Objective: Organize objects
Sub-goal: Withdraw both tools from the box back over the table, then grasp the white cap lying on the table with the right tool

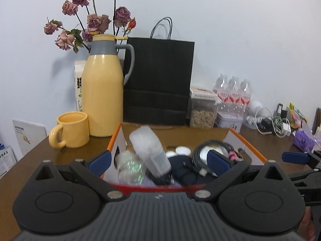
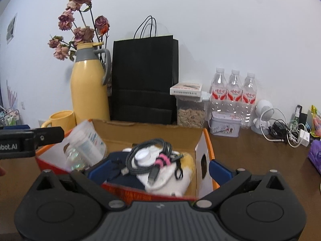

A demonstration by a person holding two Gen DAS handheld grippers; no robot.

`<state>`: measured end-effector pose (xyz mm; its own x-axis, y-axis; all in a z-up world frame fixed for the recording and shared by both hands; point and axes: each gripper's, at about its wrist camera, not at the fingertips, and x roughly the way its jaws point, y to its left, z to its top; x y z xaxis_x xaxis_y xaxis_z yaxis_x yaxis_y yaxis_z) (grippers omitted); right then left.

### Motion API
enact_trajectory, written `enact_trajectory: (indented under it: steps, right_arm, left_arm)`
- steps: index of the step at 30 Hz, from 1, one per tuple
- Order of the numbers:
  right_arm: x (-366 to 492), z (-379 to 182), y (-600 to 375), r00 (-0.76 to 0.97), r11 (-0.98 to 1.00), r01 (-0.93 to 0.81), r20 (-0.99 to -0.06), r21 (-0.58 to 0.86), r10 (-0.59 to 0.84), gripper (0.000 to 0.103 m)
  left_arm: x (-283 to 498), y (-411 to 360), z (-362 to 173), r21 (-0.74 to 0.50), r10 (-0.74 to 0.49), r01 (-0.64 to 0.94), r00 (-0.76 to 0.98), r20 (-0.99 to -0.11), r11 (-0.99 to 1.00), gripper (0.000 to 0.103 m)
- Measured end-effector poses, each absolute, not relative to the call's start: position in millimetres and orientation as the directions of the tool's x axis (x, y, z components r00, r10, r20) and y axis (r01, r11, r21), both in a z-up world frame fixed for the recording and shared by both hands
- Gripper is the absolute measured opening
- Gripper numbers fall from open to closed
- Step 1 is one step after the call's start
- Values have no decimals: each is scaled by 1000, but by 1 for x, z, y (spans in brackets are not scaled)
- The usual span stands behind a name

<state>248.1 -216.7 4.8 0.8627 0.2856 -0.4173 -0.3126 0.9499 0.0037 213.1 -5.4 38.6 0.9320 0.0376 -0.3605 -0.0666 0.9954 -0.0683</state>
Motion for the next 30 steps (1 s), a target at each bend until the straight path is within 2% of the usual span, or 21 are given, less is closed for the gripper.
enact_trajectory:
  steps: [13,24,26,28,30]
  right_arm:
    - [208,-27,-239,824,952,-307,-503,-12,260,103]
    - [210,-61,-258,772,959,-284,-596,-15,219,103]
    - [215,-64,-261,771,962,-273,-600,-8,214,99]
    - [223,-66,-263,766,964,-265,-609,-5,207,91]
    - [230,-68,-265,759,964,-265,-616,3,210,88]
  left_arm:
    - [174,-10,11,-54,26,-56,894,-447,997,103]
    - [168,-8,-14,-46,32,-66,852,-522,997,103]
    - [168,-9,-18,-44,30,-63,847,-531,997,103]
    - [169,-10,-21,-45,27,-61,841,-540,997,103]
    - [171,-11,-23,-47,25,-61,835,-550,997,103]
